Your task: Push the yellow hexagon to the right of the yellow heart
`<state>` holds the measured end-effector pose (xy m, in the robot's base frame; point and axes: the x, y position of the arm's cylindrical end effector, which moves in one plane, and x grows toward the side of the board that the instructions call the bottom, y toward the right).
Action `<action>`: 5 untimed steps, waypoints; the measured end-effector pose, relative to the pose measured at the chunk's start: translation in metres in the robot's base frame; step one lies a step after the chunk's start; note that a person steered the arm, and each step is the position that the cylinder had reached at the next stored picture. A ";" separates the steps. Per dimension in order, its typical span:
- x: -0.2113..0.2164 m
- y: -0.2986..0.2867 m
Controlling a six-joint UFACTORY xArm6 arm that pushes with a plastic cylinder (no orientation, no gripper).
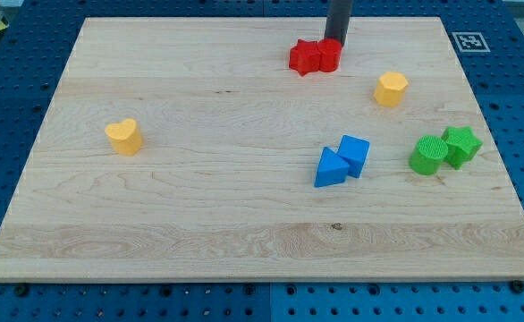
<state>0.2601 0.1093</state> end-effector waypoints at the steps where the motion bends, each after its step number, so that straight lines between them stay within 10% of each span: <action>1: -0.022 0.022; 2: -0.040 0.084; 5: 0.116 0.183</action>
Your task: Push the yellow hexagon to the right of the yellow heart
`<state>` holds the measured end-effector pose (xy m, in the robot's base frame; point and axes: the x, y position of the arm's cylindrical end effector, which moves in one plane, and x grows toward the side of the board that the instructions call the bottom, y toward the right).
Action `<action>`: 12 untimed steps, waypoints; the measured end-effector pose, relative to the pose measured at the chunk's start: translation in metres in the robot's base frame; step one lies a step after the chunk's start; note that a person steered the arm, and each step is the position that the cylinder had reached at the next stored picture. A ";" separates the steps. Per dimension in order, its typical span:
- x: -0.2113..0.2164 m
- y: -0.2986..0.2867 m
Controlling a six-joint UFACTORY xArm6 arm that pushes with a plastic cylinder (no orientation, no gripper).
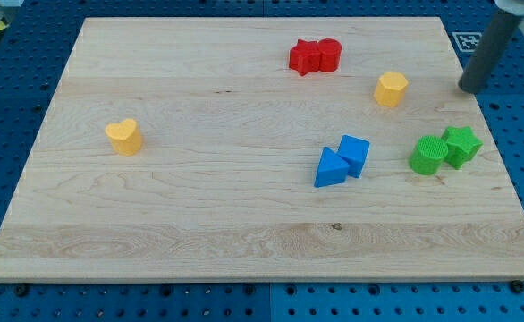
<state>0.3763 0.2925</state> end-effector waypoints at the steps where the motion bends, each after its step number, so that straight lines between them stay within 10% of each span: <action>1: 0.025 -0.023; 12: 0.016 -0.206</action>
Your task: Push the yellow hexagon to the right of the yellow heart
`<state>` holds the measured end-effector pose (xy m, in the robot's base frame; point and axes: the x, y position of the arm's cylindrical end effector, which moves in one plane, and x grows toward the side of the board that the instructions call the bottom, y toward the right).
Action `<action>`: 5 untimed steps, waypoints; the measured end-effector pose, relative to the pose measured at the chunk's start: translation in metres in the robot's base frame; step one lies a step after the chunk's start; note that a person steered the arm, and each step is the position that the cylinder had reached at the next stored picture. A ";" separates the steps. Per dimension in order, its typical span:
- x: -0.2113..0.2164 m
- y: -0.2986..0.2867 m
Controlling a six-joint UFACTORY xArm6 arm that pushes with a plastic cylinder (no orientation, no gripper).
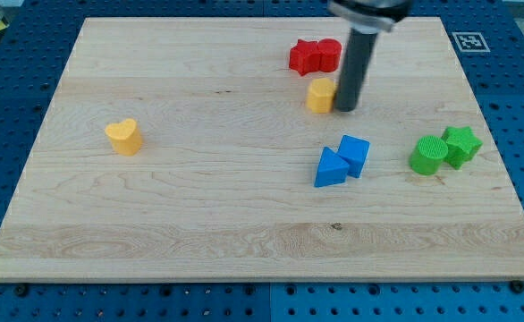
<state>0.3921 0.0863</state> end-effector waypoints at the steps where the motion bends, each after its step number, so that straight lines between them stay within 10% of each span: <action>1: 0.006 -0.044; 5: -0.039 -0.045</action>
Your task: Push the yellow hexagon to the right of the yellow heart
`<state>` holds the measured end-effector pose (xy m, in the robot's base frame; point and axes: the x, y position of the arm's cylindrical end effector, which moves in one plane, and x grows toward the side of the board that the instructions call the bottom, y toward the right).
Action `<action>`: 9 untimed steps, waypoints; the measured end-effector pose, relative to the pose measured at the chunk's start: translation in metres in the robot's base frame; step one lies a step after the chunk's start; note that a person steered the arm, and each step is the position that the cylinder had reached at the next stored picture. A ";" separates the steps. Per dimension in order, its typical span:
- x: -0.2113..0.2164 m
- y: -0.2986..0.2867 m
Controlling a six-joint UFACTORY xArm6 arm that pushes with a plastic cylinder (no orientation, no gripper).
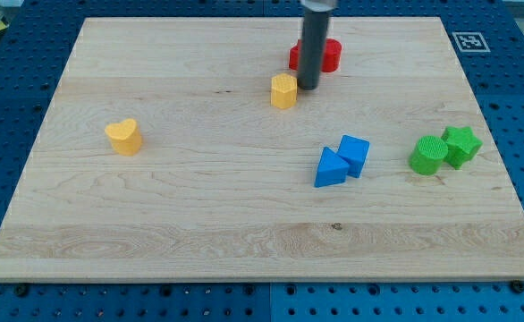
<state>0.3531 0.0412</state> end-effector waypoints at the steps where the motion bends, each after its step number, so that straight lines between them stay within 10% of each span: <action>1: 0.043 -0.048; 9: 0.107 -0.141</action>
